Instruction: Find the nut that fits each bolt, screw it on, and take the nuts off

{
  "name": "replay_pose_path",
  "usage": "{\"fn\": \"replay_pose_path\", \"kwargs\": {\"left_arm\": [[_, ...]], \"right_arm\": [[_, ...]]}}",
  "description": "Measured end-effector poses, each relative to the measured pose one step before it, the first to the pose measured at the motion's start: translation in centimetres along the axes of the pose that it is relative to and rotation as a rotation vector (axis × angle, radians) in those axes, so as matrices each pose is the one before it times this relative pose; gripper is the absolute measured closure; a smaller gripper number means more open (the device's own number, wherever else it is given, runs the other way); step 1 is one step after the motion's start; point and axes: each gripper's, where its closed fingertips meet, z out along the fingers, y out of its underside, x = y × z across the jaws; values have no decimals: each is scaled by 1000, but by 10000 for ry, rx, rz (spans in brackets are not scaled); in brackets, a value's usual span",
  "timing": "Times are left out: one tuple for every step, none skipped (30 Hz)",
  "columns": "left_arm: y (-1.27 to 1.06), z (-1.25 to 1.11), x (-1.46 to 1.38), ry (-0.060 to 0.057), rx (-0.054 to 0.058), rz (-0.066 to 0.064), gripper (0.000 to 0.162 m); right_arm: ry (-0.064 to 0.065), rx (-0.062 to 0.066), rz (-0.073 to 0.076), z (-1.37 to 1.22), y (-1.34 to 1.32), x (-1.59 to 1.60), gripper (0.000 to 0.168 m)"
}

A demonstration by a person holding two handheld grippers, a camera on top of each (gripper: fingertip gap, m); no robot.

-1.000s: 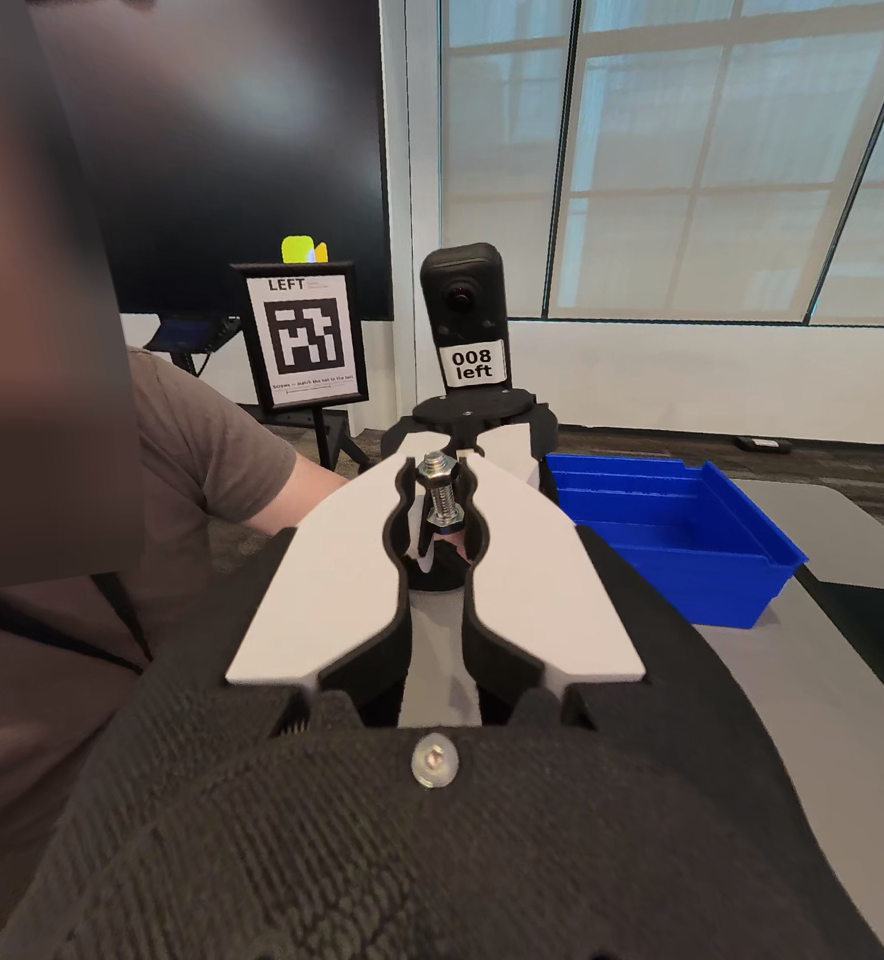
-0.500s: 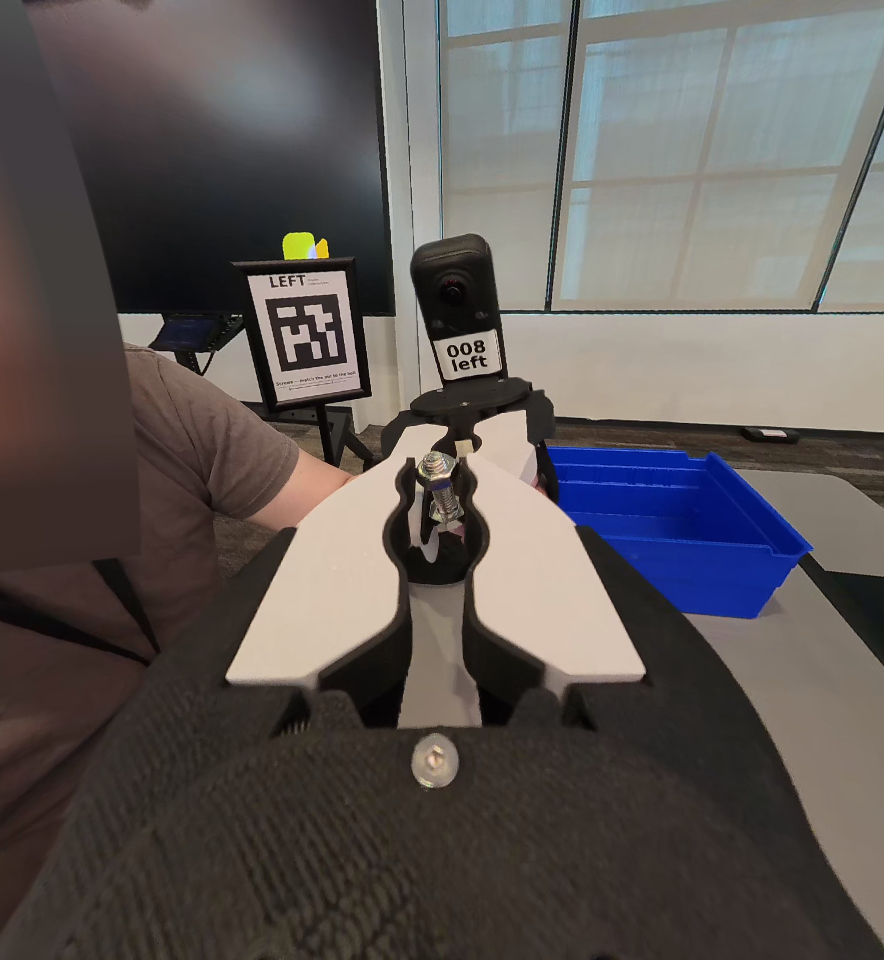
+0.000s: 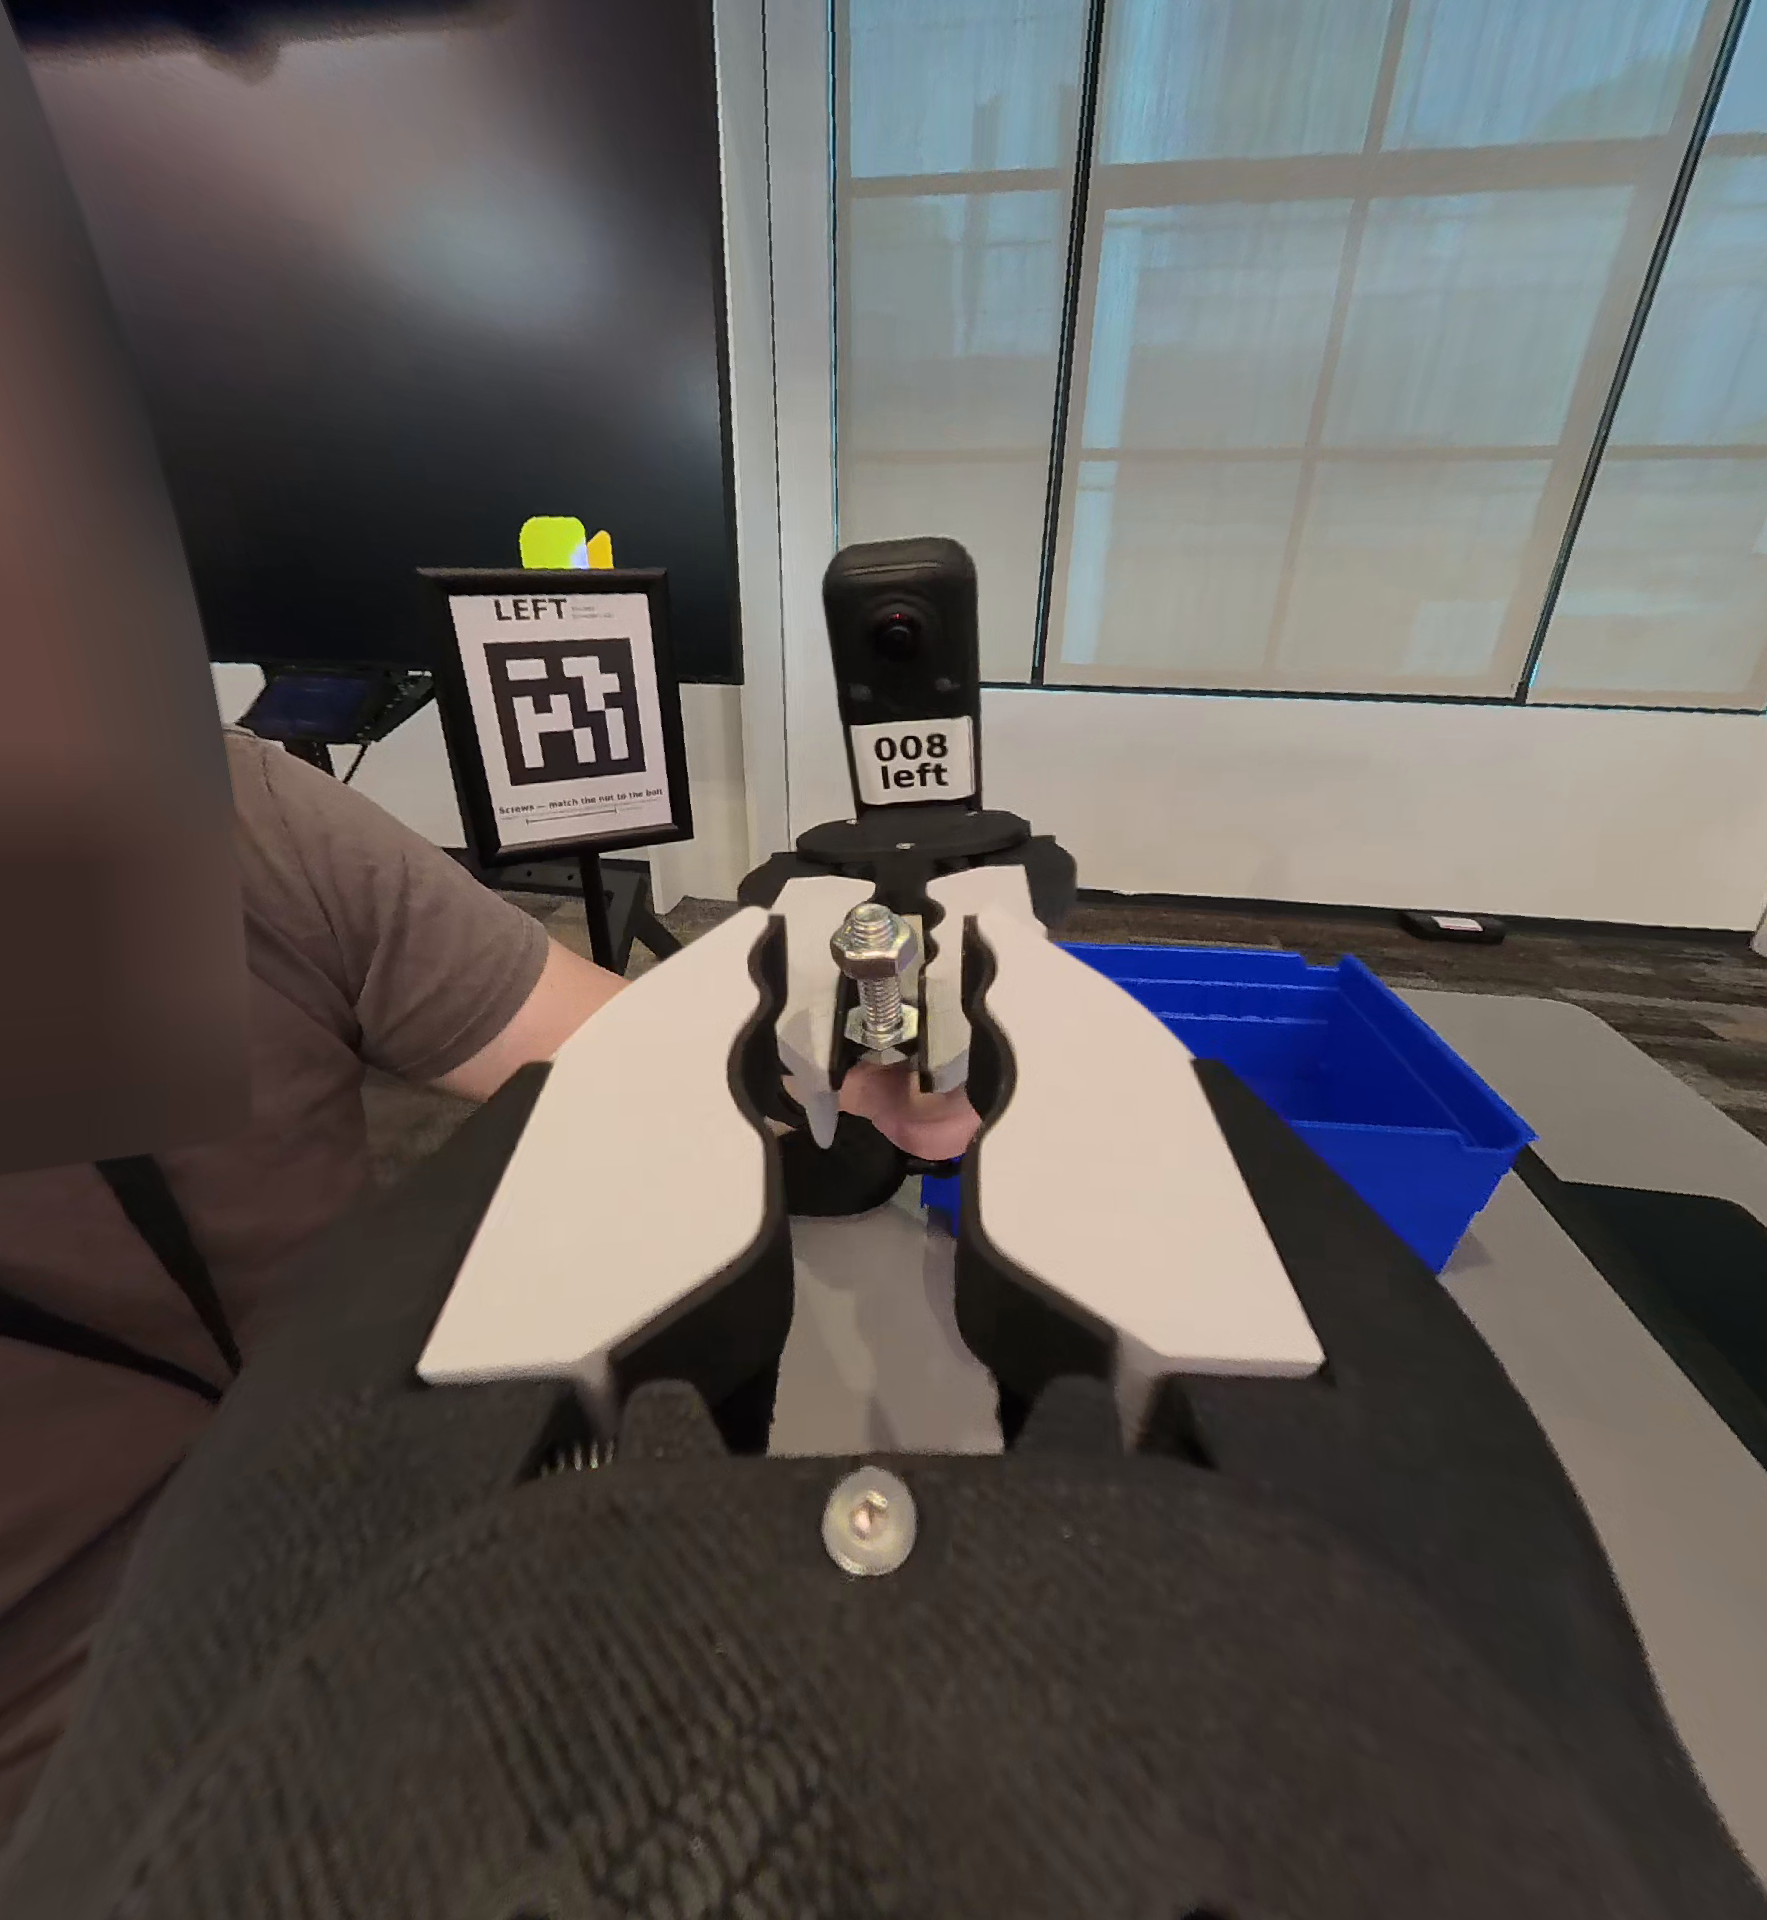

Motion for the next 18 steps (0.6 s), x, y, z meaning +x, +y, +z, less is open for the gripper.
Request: {"fn": "replay_pose_path", "kwargs": {"left_arm": [[-52, -11, 75, 80, 44, -78, 148], [-160, -47, 16, 15, 114, -42, 147], [-159, -48, 87, 66, 97, -48, 147], [-100, -24, 225, 161, 30, -75, 148], [-116, -32, 164, 101, 54, -15, 148], [-75, -25, -3, -28, 22, 30, 148], [16, -7, -54, -56, -36, 30, 148], [48, -1, -81, -59, -43, 7, 148], [42, 3, -108, -77, -24, 1, 148], [57, 17, -48, -27, -33, -4, 148], [77, 42, -27, -24, -35, 19, 148], [40, 43, -27, -43, -16, 38, 148], [48, 53, 48, 5, -14, 24, 148], [44, 62, 100, 61, -24, -18, 148], [15, 48, 94, 37, 3, 0, 147], [-25, 21, 79, 21, 23, 27, 147], [-13, 9, 43, 15, 1, 9, 147], [-69, -37, 35, 32, 28, -16, 147]], "right_arm": [[97, -93, -58, 140, 184, 108, 136], [160, -105, -72, 82, 200, 229, 136], [93, -114, -52, 29, 224, 157, 136], [-15, -58, -1, -42, 147, 52, 136], [-77, 70, 62, -126, -40, 10, 136], [-127, 168, 115, -179, -185, -43, 137], [-167, 171, 146, -170, -206, -118, 137], [-211, 113, 130, -93, -178, -227, 137], [-191, 55, 70, 4, -129, -298, 137], [-27, 4, -18, 112, -74, -155, 137], [140, -54, -103, 194, 3, 42, 137], [189, -103, -124, 212, 104, 101, 137], [168, -109, -80, 188, 135, 137, 137], [102, -63, -17, 100, 115, 112, 137], [13, 4, 45, 12, 38, 69, 137], [-46, 56, 88, -96, -12, 58, 137], [-92, 83, 103, -177, -65, 29, 137], [-84, 79, 90, -214, -60, 51, 137]]}}
